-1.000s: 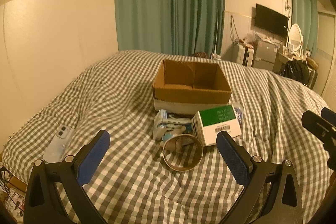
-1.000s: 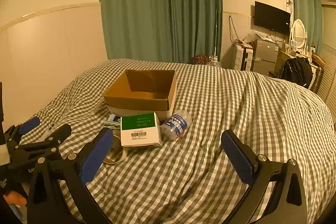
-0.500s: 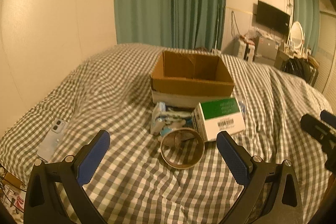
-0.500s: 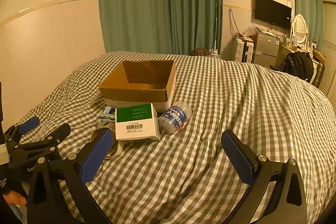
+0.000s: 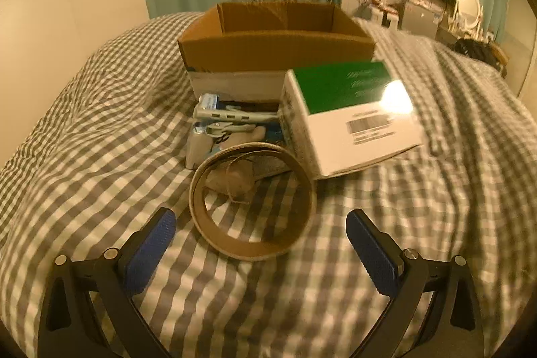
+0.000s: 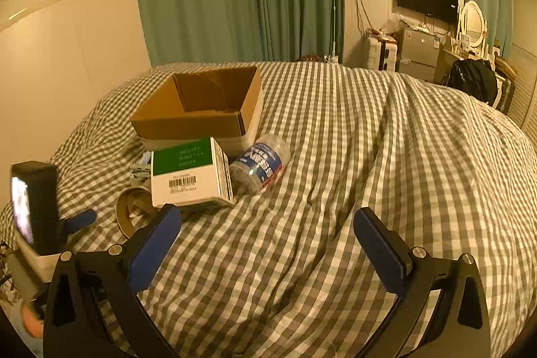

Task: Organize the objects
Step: 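Reach the left gripper toward the brown tape roll and grasp it, then lift the tape roll with the left gripper while the right gripper grasps the green medicine box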

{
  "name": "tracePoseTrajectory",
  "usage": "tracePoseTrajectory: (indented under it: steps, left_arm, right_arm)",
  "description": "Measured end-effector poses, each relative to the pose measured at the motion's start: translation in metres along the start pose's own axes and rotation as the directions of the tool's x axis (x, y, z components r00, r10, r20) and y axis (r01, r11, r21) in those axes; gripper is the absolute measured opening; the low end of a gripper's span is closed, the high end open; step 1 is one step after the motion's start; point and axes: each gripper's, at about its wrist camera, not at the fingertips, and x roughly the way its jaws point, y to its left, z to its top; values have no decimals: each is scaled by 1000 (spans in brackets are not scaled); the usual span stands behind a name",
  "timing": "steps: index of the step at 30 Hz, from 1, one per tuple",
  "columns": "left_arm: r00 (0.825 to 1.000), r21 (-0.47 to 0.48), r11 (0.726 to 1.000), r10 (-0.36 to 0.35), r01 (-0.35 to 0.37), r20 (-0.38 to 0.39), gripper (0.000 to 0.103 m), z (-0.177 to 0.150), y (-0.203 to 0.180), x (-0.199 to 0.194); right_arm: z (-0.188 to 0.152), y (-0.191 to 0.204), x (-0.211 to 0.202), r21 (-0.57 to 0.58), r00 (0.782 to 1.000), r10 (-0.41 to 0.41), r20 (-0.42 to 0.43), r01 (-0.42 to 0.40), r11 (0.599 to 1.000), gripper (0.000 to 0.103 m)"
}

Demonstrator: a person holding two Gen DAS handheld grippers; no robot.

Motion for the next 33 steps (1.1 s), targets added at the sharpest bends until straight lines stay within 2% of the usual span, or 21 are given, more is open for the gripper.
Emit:
tracePoseTrajectory:
  steps: [4,5,6,9,14,19,22,28,33]
  left_arm:
    - [999,-5,1000,19,-19,-40,101,-2,3,27]
    - [999,-9,1000,4,-4,-54,96,-4,5,30]
    - [998,-12,1000,-15,14,-66,84,-5,6,33]
    - [998,-26,999,-34,33,-51,83,-7,14,25]
    - [998,-83,996,-15,20,57,83,0,36,-21]
    - [992,-90,996,22,-11,127,83,13,56,-52]
    - [990,-68,997,45,-36,131,83,18,65,-57]
    - [993,-99,994,54,-43,109,83,15,89,-53]
    - [995,-100,994,44,-35,95,83,10,97,-51]
  right_arm:
    - [-3,-3,7,3,1000,0,-19,0,1000,103]
    - [-3,-3,8,3,1000,-1,-23,2,1000,103]
    - [-4,-3,10,3,1000,-2,-29,2,1000,103]
    - [-5,-2,17,3,999,-1,-50,2,1000,103]
    - [-3,8,24,-23,998,12,-67,-13,1000,103]
    - [6,30,32,-66,996,47,-70,-52,996,103]
    - [14,48,36,-93,994,85,-70,-91,991,103]
    - [19,80,58,-135,988,115,-107,-129,982,103]
    - [21,91,96,-113,974,114,-194,-138,984,103]
